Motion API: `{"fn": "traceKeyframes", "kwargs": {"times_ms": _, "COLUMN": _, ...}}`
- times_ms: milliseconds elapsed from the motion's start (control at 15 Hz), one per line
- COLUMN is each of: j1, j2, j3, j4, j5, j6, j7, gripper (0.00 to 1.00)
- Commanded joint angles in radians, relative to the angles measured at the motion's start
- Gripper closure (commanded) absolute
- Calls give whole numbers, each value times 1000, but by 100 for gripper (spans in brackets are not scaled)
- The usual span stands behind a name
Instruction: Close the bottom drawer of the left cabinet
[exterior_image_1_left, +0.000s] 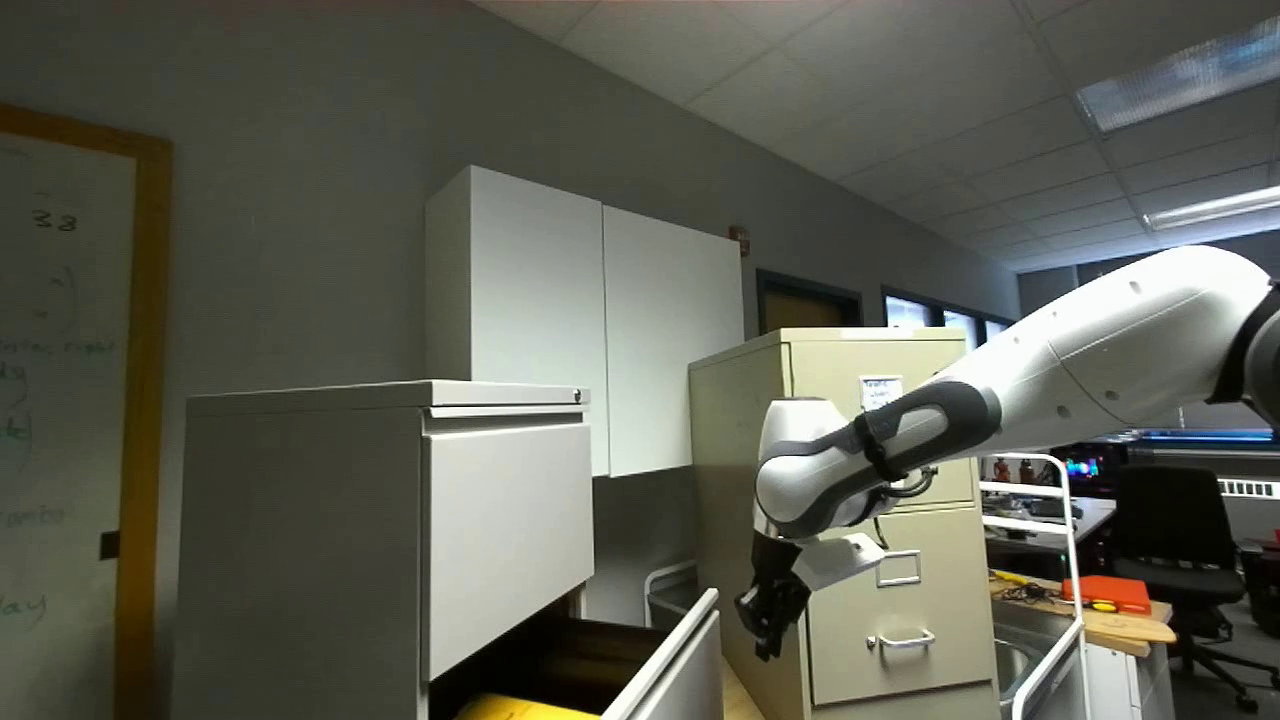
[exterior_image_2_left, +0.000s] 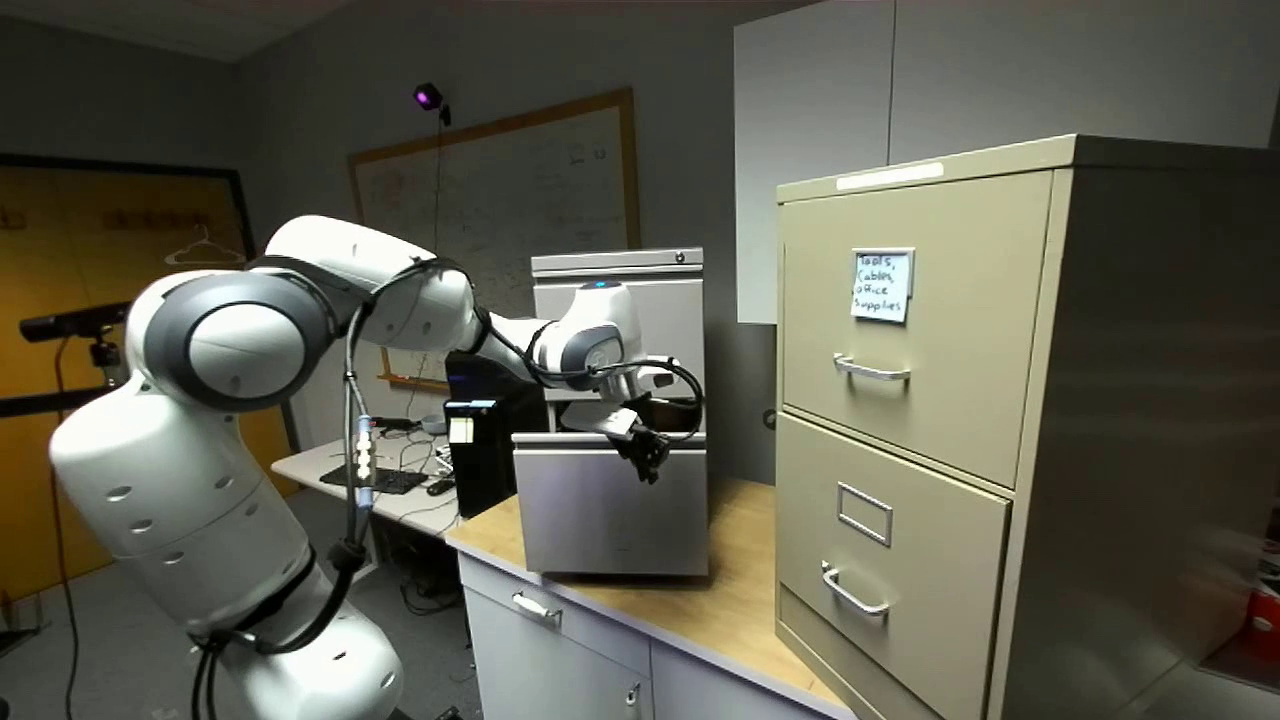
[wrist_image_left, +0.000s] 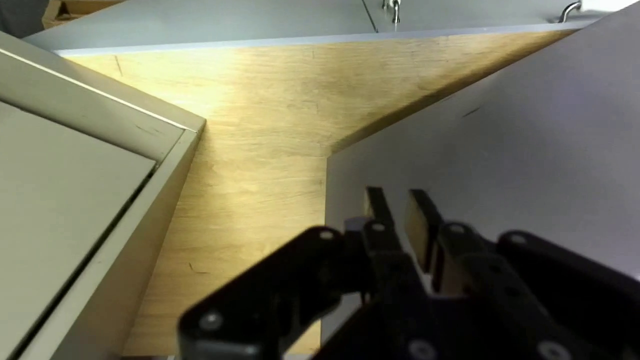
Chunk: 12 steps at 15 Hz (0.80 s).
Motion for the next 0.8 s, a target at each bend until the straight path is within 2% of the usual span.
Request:
{"fn": "traceKeyframes", "kwargs": {"times_ms": 0, "j1": 19, "j2": 64, "j3": -8, "j4": 48, "j5": 40, "j6": 50, "j7": -36, "gripper": 98}}
{"fn": "traceKeyframes", "kwargs": {"times_ms": 67, "j1": 25, "j2": 85, "j3": -11, "j4": 55, "j5": 61, "j6": 71, "j7": -47, "gripper": 100}}
{"fn": "traceKeyframes", "kwargs": {"times_ms": 200, "j1": 37, "j2": 125, "j3": -17, "j4": 70, "j5": 120, "j6": 110, "j7": -82, "gripper": 97}}
{"fn": "traceKeyframes", "kwargs": {"times_ms": 467, "j1": 59, "j2": 199, "j3": -25, "j4": 127, "j5": 311, "j6": 179, "j7": -204, "gripper": 95}}
{"fn": "traceKeyframes", "kwargs": {"times_ms": 733, "j1": 59, "j2": 234, "j3": -26, "j4": 191, "j5": 469, "j6": 170, "j7": -333, "gripper": 97}}
